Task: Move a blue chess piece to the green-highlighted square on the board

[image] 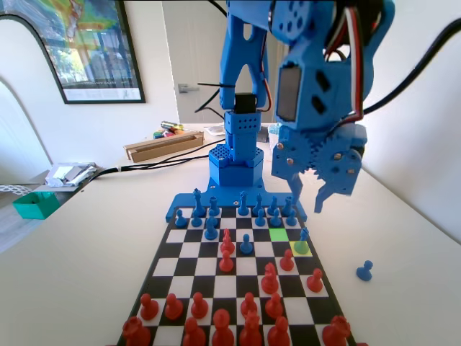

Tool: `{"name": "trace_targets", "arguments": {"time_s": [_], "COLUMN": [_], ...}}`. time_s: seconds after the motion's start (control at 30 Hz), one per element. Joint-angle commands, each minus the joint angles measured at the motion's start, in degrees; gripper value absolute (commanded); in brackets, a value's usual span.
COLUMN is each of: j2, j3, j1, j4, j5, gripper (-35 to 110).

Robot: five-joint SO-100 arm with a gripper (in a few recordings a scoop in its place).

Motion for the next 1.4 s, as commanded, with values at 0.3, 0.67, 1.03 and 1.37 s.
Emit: {"name": "trace_targets", "arguments": {"time_s": [0.3, 0.67, 1.03, 1.37], "j2": [-6.15, -10.02, -12.30, -12.83], "j3": [-2.64, 0.44, 3.52, 2.46], "j1": [-3.16, -3.78, -5.19, -4.48], "j4": [-2.29, -6.06, -9.32, -9.93], "j5": [-1.85, -3.52, -4.48, -5.10], "gripper": [13, 13, 12, 12]}}
